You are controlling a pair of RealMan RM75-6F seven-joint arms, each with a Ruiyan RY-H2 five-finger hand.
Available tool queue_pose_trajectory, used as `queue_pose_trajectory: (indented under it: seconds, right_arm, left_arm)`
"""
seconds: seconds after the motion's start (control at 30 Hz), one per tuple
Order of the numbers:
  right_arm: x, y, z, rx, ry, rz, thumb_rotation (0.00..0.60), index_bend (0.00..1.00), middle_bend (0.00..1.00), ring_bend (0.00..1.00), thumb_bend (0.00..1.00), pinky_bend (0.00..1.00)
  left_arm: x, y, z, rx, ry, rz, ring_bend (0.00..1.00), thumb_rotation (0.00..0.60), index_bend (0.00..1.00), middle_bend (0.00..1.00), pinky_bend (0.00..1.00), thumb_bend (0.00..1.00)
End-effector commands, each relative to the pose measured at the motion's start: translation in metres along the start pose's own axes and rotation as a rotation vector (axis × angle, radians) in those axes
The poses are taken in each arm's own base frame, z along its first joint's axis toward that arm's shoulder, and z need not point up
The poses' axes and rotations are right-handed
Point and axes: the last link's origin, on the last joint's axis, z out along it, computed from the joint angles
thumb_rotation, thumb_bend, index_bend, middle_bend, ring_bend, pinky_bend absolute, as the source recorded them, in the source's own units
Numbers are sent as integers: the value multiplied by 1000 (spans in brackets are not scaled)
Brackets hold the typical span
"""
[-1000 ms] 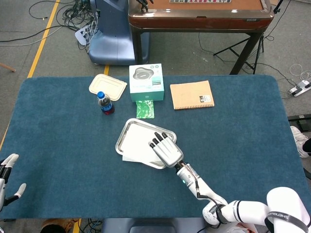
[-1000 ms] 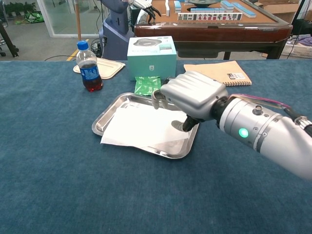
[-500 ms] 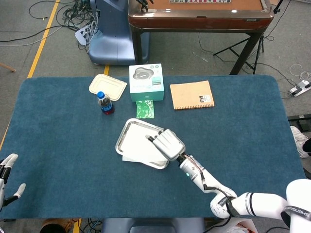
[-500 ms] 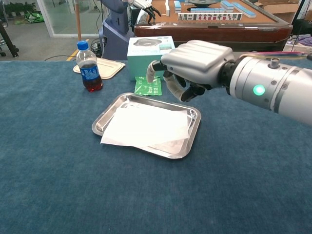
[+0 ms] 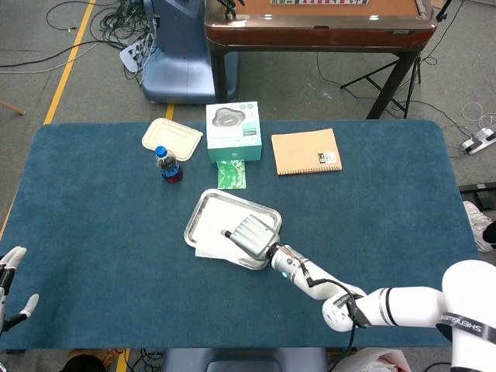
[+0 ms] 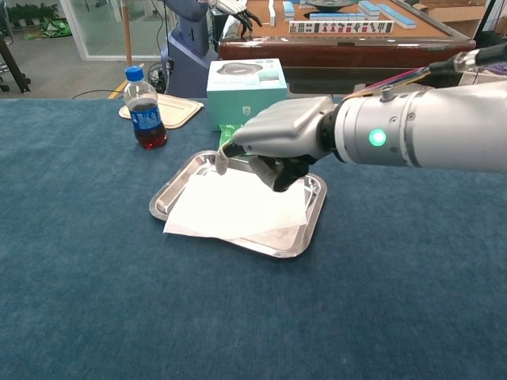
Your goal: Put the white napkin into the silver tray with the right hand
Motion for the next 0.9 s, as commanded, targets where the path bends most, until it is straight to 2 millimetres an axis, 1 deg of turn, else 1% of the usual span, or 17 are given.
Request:
queue_pose_trajectory:
  seconds: [0.03,0.37,0.63,0.9]
  right_arm:
    - [-5,-6,7,16,-28,-9,600,200,976,941,1000,1000]
    - [-23,-22,25,43,-64,-23,600,200,976,942,1000,1000]
    - [-29,-27,36,46,-68,-24,600,200,977,942,1000,1000]
    - [-34,-27,44,36,-68,-40,600,200,976,942,1000,1000]
  left_arm:
    - [0,0,0,1,0,1,120,600,100,123,91,242]
    - [1,-4,-3,14,1,3,120,600,100,123,91,242]
    - [1,-8,-5,27,5,2,120,600,100,123,91,242]
    - [0,-10,-7,33,6,3,120,600,99,123,91,242]
